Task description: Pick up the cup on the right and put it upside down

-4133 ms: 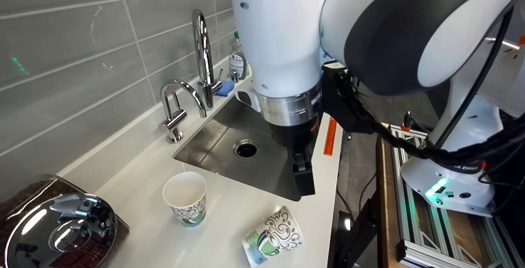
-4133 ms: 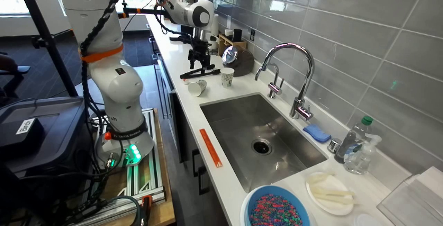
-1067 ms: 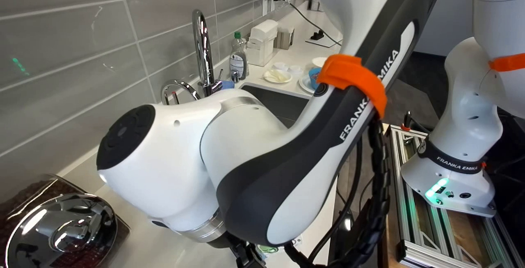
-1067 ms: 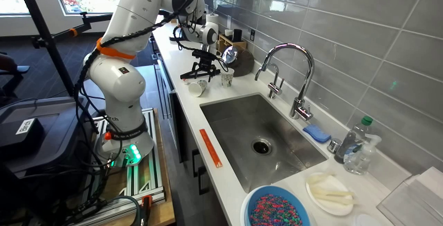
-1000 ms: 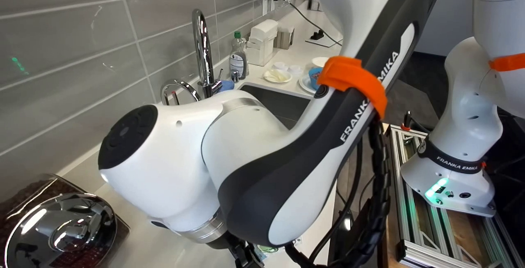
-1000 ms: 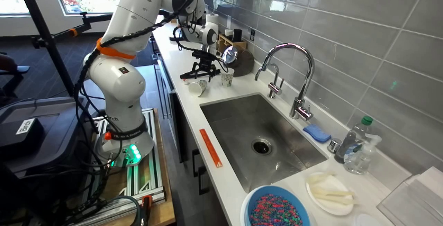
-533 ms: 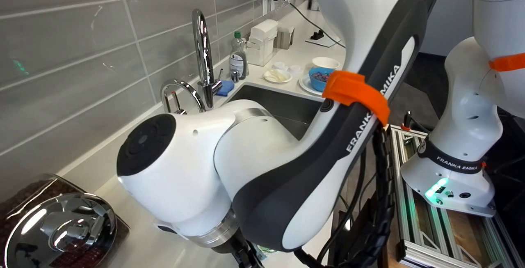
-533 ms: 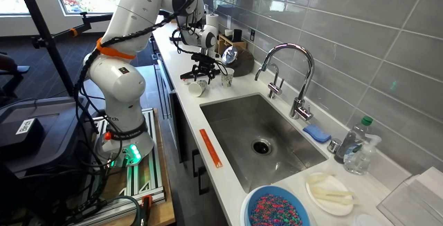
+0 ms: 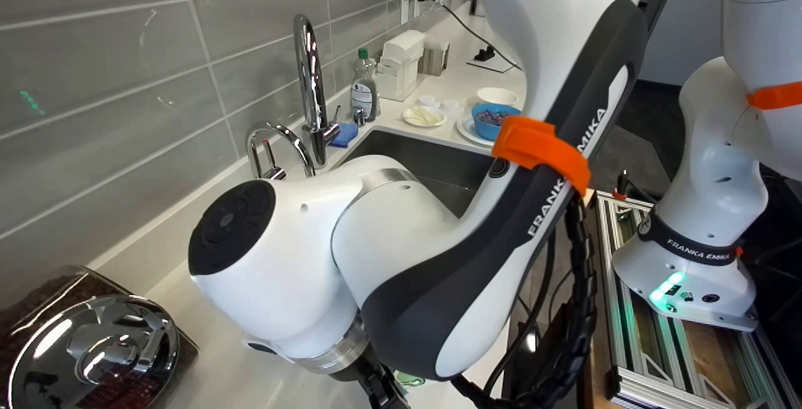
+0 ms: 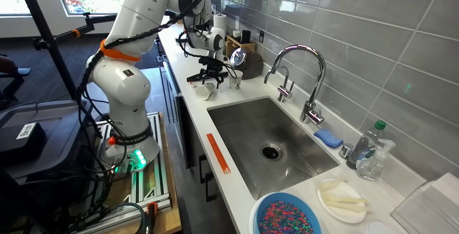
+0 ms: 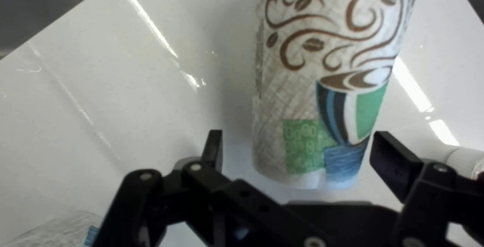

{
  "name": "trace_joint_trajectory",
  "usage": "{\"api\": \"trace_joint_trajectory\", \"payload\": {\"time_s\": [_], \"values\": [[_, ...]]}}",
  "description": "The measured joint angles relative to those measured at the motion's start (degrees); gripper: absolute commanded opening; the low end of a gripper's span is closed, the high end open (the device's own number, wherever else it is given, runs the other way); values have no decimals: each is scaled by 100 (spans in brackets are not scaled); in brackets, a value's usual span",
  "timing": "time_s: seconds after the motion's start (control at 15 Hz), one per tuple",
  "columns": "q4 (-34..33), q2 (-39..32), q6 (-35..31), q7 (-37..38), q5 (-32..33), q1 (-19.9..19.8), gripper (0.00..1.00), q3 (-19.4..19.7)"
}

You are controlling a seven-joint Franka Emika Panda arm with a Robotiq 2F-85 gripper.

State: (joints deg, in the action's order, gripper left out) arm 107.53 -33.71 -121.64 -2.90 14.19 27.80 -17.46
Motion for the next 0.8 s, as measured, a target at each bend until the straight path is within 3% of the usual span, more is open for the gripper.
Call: {"api": "trace_joint_trajectory", "payload": {"time_s": [0.07, 0.13, 0.4, 0.67, 0.8], "values": [[13, -8, 0, -3, 0, 0, 83, 0], [30, -15, 0, -9, 0, 0, 66, 0], [87, -23, -54, -62, 0, -6, 38, -1], [137, 26, -265, -122, -4, -42, 29, -16], [249, 101, -542, -170, -9, -70, 33, -26]]}}
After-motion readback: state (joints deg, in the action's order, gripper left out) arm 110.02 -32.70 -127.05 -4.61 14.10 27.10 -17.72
